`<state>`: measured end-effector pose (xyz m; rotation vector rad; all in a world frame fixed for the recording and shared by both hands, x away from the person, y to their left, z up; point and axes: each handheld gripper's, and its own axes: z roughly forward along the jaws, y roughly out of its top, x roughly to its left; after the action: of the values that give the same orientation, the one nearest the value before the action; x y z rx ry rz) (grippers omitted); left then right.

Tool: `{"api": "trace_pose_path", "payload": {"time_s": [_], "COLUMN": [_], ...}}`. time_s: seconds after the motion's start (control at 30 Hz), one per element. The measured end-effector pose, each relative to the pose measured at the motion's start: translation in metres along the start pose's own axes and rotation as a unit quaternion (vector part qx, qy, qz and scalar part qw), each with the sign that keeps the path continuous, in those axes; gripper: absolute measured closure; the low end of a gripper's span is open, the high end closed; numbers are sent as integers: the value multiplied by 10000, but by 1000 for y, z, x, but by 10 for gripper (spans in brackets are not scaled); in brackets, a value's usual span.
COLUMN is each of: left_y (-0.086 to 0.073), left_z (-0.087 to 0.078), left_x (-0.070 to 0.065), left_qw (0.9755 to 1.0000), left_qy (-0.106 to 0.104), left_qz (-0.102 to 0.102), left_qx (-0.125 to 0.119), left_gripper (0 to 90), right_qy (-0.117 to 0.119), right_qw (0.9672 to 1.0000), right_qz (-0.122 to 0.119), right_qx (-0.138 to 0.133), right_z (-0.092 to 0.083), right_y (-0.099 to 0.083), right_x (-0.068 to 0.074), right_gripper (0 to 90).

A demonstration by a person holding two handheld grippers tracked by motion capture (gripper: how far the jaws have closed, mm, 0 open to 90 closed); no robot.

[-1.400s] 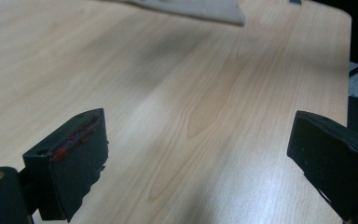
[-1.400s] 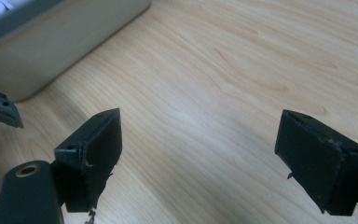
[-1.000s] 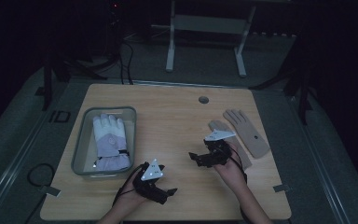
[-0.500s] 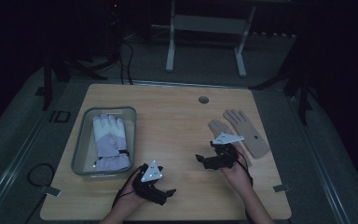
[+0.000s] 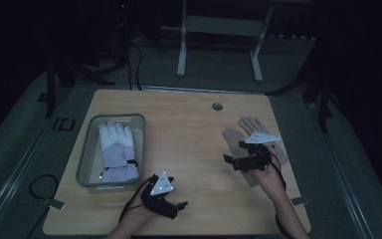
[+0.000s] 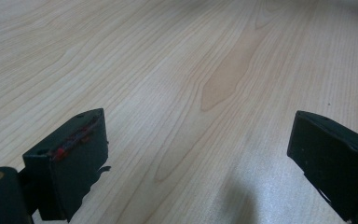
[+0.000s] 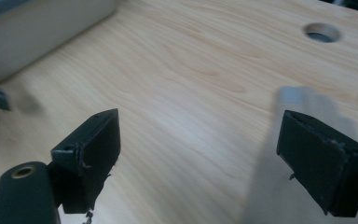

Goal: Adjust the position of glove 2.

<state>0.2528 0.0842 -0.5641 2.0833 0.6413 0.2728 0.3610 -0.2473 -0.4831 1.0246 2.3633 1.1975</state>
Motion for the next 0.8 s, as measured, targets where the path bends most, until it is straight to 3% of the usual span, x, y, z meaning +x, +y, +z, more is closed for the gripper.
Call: {"api": "trace_pose_path", "payload": {"time_s": [0.03,0.13,0.23,0.4,0.6,0.7,0.8], "left_y": [0,0,-1,-1,-1,-1,0], "left_z": [0,-1,-1,-1,-2,-3,-3], "left_x": [0,1,0,0,2,2,3], "left_qw": [10000,10000,10000,10000,9999,9999,9998], "left_qy": [0,-25,-46,-30,-86,-72,-93], "left_qz": [0,-52,-70,-32,-109,-100,-142], "left_qx": [0,-5,18,42,42,43,84], "left_gripper": [52,52,52,52,52,52,52], "right_qy": [0,-123,-84,-153,-149,-178,-339], "right_qw": [10000,9998,9997,9996,9984,9987,9982], "right_qz": [0,141,234,200,495,381,209], "right_qx": [0,62,18,149,241,293,439], "right_z": [0,-1,0,6,9,13,15], "right_y": [0,-1,-1,-2,-3,-4,-4], "right_x": [0,-18,-30,-44,-56,-61,-66], "right_gripper": [133,129,125,124,104,105,176]}}
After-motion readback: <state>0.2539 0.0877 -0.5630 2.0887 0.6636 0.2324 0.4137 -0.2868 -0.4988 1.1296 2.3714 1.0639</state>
